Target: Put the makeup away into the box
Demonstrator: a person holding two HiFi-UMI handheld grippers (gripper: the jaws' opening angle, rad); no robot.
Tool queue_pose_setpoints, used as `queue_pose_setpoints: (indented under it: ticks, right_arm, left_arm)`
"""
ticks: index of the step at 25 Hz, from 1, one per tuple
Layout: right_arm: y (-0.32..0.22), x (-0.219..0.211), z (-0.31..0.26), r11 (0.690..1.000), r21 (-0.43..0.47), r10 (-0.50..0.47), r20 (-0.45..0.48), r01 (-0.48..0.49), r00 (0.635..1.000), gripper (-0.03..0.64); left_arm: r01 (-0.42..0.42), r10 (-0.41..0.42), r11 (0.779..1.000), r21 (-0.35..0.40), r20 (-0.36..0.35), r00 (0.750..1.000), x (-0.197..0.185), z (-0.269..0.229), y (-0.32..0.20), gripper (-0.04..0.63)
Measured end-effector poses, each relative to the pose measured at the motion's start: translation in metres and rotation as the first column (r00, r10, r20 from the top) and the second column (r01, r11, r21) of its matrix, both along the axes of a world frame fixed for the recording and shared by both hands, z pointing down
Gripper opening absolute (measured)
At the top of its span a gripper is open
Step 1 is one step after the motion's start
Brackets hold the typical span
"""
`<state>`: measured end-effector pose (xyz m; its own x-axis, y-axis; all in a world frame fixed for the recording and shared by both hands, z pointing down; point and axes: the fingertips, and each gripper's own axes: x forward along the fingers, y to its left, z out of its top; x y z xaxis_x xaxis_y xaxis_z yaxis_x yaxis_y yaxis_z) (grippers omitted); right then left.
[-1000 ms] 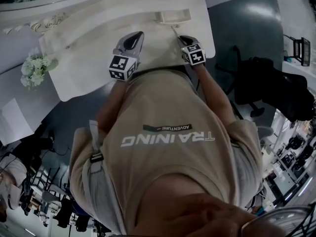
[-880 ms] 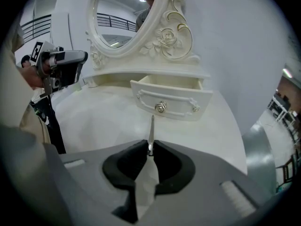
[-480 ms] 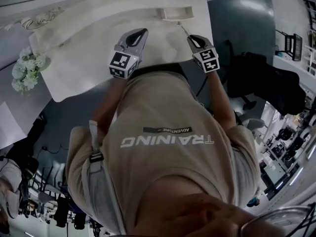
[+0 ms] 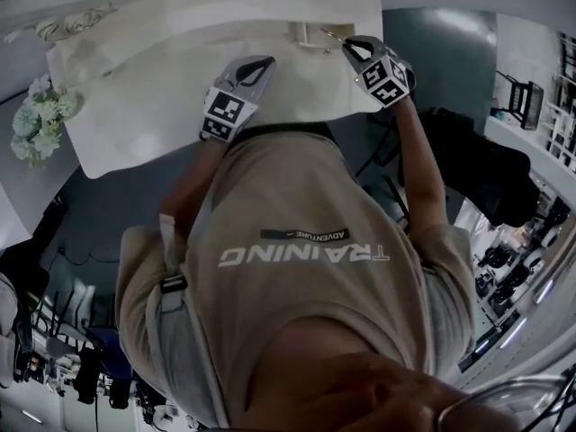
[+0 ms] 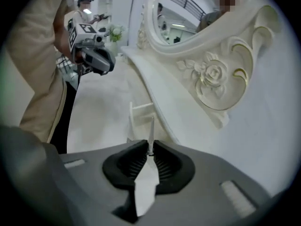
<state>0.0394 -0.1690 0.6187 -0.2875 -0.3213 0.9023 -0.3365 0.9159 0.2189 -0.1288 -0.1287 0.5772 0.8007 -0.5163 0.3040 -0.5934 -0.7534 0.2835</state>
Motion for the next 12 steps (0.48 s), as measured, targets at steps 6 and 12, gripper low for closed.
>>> queue_pose_setpoints:
  ticks: [6,12]
  right_arm:
    - [-0.006,-0.001,0.022,0.953,-0.052,-0.303,-0.116,0.299,0.946,0.048]
    - [-0.005,0.002,0.029,0.91,-0.045,-0.415,-0.086,0.412,0.906,0.048]
  left_arm:
    - [0.074,-0.072,0.997,-0.033,0.07,0.995,0.01,0.002,0.002,0.006]
    - [0.124,-0.12,0.992,-0.013,0.167,0.979,0.038,-0.007,0.009,0.007]
